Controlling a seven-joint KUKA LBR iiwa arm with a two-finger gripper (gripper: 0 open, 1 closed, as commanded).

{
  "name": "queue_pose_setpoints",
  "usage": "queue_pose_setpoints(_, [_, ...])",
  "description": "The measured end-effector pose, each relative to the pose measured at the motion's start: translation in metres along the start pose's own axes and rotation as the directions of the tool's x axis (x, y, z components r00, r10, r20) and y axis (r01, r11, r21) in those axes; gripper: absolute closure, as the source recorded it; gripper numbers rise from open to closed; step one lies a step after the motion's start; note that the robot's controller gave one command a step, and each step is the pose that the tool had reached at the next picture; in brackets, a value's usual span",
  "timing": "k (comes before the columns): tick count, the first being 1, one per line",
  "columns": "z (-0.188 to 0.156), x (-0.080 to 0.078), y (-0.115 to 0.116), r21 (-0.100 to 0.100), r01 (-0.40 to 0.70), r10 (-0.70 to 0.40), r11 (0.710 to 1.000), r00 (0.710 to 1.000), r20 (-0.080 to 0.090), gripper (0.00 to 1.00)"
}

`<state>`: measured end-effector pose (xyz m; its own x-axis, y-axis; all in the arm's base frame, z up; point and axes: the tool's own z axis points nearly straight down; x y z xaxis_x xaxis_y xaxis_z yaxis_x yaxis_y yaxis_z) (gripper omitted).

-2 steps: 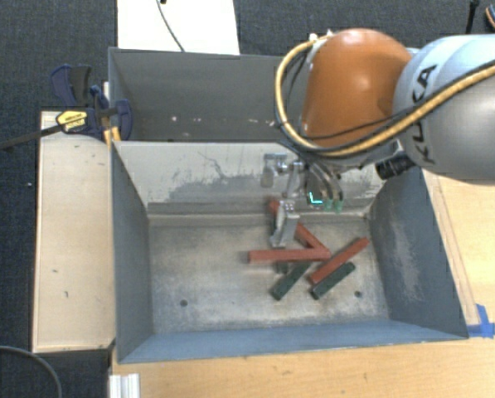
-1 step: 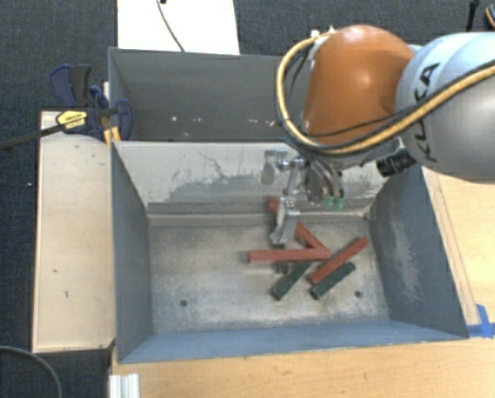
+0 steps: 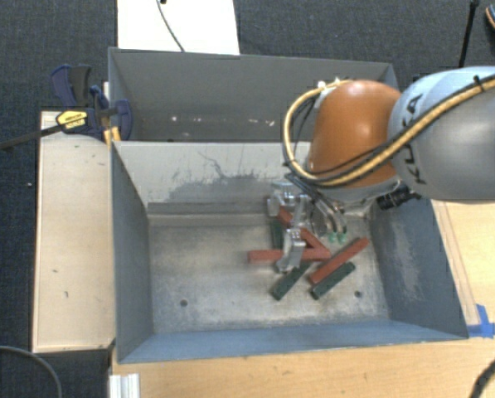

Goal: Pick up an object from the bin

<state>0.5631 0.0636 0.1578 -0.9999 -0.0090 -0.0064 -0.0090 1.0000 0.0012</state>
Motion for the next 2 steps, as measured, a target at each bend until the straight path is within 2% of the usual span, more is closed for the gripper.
queue_pose_setpoints(1, [0.001, 0.001, -0.039, 0.000, 0.084, -0.084, 0.996, 0.996, -0.009, 0.00])
queue_pose_setpoints(2, [0.034, 0.030, -0.018, 0.001, -0.158, 0.158, 0.987, 0.987, -0.003, 0.00])
